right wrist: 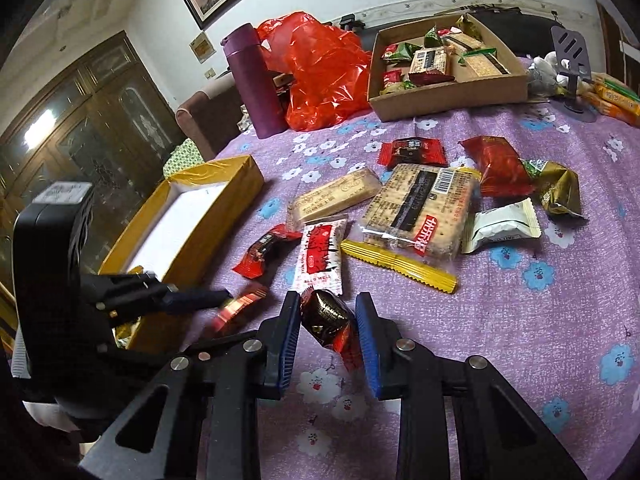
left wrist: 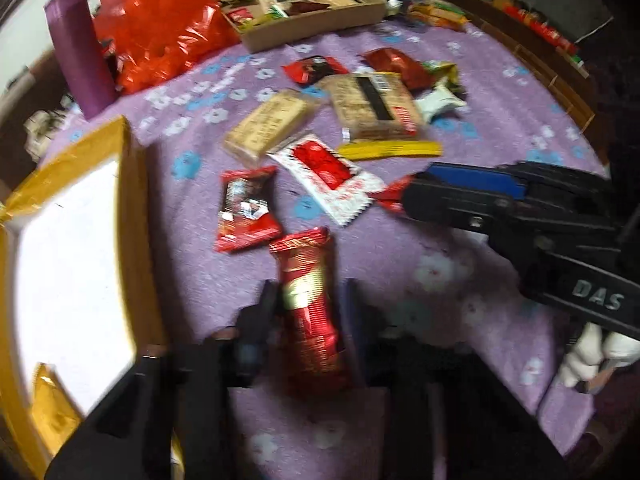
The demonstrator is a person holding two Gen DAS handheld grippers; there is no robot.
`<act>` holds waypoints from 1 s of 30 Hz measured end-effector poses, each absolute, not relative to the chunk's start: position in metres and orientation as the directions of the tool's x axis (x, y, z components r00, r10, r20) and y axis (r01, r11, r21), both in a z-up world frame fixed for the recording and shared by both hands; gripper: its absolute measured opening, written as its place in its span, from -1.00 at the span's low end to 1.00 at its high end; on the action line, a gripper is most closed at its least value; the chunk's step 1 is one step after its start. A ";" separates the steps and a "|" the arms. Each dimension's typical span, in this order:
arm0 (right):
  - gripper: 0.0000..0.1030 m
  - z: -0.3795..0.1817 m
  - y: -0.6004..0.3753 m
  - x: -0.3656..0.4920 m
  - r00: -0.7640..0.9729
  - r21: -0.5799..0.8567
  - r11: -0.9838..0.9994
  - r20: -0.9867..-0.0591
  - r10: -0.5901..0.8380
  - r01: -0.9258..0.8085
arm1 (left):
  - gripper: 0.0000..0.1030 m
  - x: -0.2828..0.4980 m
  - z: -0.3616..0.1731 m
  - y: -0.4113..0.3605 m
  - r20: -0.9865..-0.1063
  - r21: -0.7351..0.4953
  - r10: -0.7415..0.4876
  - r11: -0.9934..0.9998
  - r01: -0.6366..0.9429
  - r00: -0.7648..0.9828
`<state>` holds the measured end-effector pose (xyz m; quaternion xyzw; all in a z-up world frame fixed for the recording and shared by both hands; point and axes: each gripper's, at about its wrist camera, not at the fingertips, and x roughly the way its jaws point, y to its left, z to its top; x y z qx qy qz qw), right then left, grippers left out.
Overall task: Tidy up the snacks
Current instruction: 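Grasp the red chocolate bar with left tool while right tool grasps a dark red candy, then carry both candies over the white tray and open both tools to release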
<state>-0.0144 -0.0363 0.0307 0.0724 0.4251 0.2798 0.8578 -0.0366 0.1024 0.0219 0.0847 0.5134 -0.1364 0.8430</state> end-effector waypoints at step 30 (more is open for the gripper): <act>-0.47 0.068 0.018 -0.044 0.388 0.472 0.706 -0.605 0.695 -0.528 | -0.54 -0.143 0.058 0.300 -0.706 -0.261 -0.035 0.942 -0.213 0.707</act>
